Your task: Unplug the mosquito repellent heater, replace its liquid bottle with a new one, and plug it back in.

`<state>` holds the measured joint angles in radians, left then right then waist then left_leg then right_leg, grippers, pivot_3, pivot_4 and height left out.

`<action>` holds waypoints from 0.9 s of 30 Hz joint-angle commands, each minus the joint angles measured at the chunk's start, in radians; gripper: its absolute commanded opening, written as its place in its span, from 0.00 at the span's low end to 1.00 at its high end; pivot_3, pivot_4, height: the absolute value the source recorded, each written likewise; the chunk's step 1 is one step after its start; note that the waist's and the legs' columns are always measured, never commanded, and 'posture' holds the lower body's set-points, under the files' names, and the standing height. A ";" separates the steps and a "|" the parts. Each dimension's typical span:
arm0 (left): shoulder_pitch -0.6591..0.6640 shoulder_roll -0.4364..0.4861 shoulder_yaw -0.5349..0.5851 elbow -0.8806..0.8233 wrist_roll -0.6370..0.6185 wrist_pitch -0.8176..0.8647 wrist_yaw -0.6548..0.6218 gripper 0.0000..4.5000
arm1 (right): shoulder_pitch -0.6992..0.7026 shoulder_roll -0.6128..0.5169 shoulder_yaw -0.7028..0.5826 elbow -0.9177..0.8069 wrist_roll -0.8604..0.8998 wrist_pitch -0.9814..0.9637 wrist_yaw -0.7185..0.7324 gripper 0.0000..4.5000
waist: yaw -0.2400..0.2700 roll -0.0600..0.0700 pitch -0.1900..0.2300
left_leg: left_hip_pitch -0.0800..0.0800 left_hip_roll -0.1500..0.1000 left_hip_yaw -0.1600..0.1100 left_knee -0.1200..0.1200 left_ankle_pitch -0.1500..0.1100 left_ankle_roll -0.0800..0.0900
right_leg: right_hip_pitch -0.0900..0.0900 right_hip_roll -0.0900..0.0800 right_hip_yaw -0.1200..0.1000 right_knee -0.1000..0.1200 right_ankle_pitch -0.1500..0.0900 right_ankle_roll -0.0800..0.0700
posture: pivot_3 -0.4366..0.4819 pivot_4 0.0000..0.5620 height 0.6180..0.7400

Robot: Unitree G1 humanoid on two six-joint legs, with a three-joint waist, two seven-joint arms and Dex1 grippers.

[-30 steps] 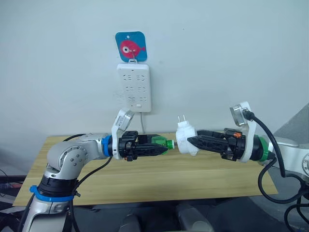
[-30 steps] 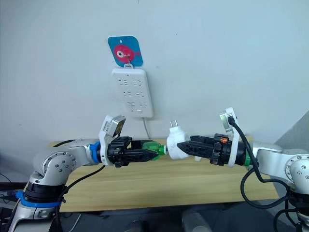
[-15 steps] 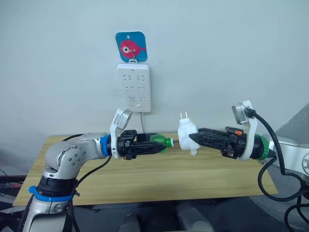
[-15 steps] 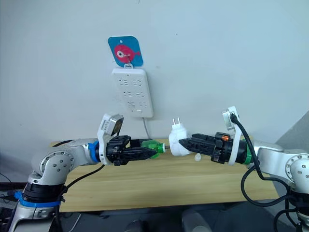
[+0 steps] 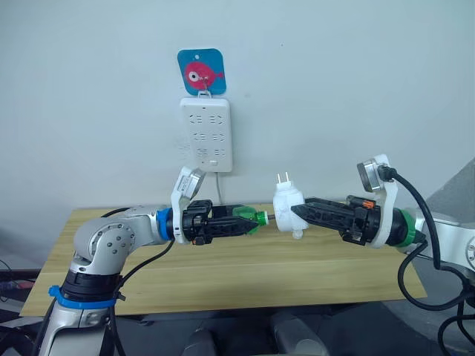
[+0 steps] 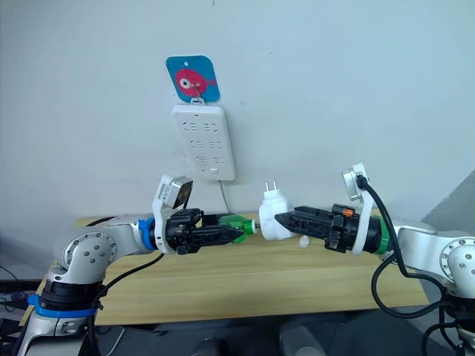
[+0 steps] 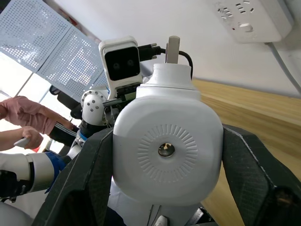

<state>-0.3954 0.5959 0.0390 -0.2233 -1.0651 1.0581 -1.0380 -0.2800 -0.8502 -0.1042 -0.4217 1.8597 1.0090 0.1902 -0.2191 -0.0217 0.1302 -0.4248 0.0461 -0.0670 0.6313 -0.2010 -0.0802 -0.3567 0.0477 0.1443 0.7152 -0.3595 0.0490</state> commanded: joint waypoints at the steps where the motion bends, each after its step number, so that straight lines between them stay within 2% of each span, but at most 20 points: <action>1: -0.017 0.009 0.033 -0.005 -0.034 0.007 -0.012 0.53 | 0.002 -0.014 -0.041 0.000 0.038 -0.022 0.006 0.66 | 0.000 0.000 0.000 | 0.000 0.000 0.000 0.000 0.000 0.000 | 0.000 0.000 0.000 0.000 0.000 0.000 | 0.24 0.10 0.95; 10: -0.031 0.002 0.051 0.015 -0.061 0.029 0.001 0.53 | 0.005 -0.019 -0.041 -0.006 0.056 -0.017 0.010 0.66 | 0.000 0.000 0.000 | 0.000 0.000 0.000 0.000 0.000 0.000 | 0.000 0.000 0.000 0.000 0.000 0.000 | 0.24 0.10 0.95; 27: -0.045 -0.018 0.017 0.005 -0.047 0.026 -0.008 0.53 | -0.001 -0.015 -0.027 -0.026 0.063 -0.022 0.003 0.66 | 0.000 0.000 0.000 | 0.000 0.000 0.000 0.000 0.000 0.000 | 0.000 0.000 0.000 0.000 0.000 0.000 | 0.24 0.09 0.95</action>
<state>-0.4185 0.5831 0.0550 -0.1919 -1.0975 1.0851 -1.0362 -0.2685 -0.8573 -0.1150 -0.4174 1.8995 1.0090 0.1908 -0.2191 -0.0217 0.1301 -0.4248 0.0460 -0.0671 0.6314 -0.2010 -0.0802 -0.3564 0.0477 0.1442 0.7152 -0.3595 0.0490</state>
